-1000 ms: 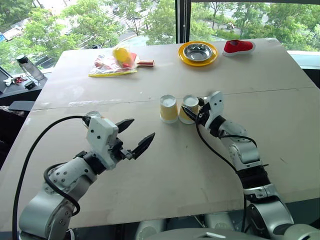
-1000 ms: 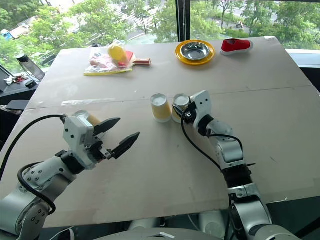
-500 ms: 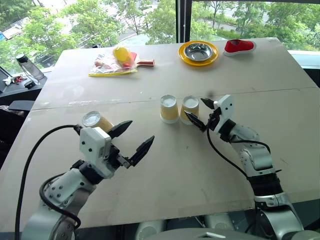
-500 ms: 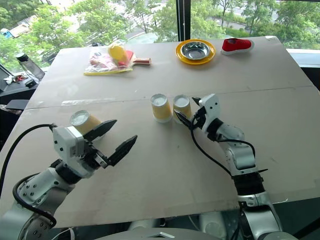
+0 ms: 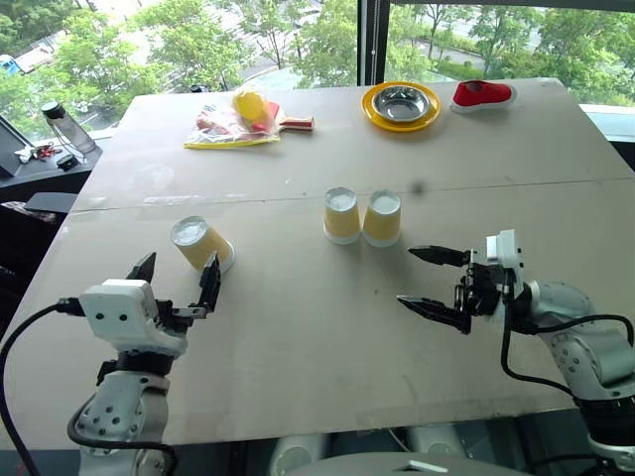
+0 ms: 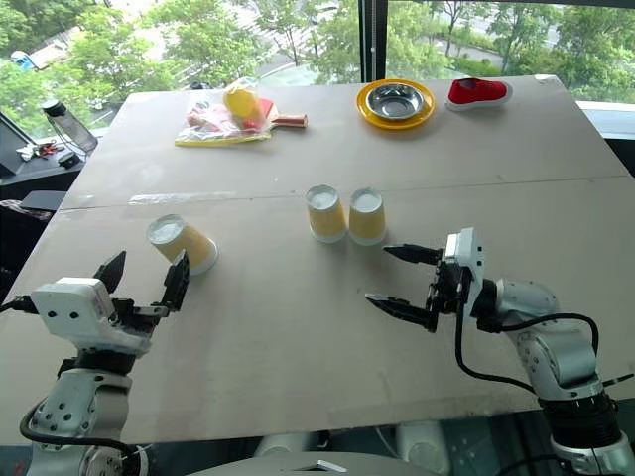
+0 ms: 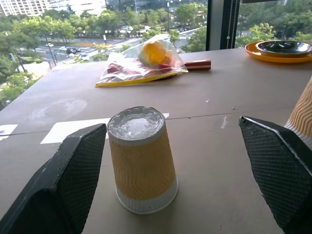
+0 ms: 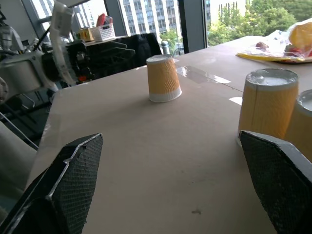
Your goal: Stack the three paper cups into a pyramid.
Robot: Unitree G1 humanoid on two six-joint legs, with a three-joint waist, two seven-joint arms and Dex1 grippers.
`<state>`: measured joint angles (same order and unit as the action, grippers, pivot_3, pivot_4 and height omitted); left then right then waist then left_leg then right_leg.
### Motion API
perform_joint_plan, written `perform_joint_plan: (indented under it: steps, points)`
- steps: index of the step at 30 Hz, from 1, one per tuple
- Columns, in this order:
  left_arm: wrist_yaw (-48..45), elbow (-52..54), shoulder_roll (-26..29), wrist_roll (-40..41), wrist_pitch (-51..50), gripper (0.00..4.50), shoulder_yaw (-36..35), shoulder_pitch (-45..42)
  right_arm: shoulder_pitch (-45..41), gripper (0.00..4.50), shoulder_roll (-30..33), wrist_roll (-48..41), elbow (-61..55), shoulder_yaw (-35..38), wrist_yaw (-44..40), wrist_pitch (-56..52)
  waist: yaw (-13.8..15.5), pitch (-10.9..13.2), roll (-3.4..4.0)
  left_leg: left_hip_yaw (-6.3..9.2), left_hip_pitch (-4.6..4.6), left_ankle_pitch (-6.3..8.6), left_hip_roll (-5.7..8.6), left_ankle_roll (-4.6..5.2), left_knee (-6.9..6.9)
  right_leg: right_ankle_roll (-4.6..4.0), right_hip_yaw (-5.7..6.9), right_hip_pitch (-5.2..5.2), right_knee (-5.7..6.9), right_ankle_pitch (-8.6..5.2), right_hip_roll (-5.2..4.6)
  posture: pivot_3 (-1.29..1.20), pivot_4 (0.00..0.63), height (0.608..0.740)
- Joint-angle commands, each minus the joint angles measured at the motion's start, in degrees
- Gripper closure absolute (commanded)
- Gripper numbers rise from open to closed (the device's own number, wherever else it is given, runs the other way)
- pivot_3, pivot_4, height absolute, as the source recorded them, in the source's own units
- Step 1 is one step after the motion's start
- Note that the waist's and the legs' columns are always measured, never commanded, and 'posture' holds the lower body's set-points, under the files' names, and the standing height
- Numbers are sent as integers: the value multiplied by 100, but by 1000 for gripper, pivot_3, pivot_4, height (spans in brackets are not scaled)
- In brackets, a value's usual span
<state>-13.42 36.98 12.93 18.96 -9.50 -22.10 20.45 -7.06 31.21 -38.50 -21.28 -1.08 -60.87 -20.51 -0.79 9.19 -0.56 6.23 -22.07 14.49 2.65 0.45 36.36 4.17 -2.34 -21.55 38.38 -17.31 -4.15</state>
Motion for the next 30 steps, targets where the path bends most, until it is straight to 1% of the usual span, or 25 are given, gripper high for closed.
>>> perform_joint_plan:
  steps: [1,6,13,18,21,22,24,25,28,30]
  points:
    - [-43,-440,264,-181,-73,0,16,-254,-38,95,-108,-93,-248,18,-12,157,10,-3,-6,1,0,0,0,0,1,0,1,0,1,0,1,0,150,740]
    - [-3,-1296,521,-414,-24,0,66,-986,-137,95,-346,-12,-218,-7,79,366,12,-2,-11,4,-2,-1,3,-1,4,1,3,-1,2,1,0,0,150,740]
    - [-153,-2283,706,-632,294,0,222,-1731,-188,95,-485,115,-215,-50,216,540,8,-4,-14,9,-2,-1,3,-3,5,4,4,-3,2,3,-1,0,150,740]
    - [-162,-2837,701,-685,663,0,206,-2113,-161,95,-576,143,-292,-90,328,572,13,-4,-14,10,-2,-1,3,-3,4,4,5,-4,3,3,-3,0,150,740]
    - [-150,-2947,686,-691,830,794,199,-2187,-160,0,-609,129,-337,-71,390,564,10,-5,-15,12,-3,-1,4,-3,4,4,7,-4,3,3,-4,0,150,740]
    - [-157,-2967,684,-679,851,1329,200,-2192,-161,0,-609,128,-342,-68,402,563,7,-5,-16,12,-3,-1,5,-3,5,4,6,-4,3,3,-5,0,150,740]
    - [-218,-2980,712,-644,850,2187,218,-2191,-134,0,-589,117,-393,-48,445,551,6,-5,-16,12,-3,-1,4,-3,4,4,6,-5,3,3,-6,0,150,740]
    - [-280,-2975,741,-597,804,2323,240,-2220,-121,0,-581,108,-430,-29,483,538,7,-5,-16,12,-3,-1,4,-4,5,4,6,-5,3,3,-5,0,150,740]
    - [-597,-2874,957,-467,573,2323,404,-2571,-99,0,-551,57,-504,83,617,497,15,-5,-16,16,-4,-1,4,-4,4,4,11,-5,4,3,-5,0,150,740]
    - [-890,-2812,1152,-258,257,2323,585,-3189,-106,0,-552,-59,-511,271,761,465,69,-1,-24,23,-8,-1,5,-4,5,4,20,-5,7,3,-6,0,150,740]
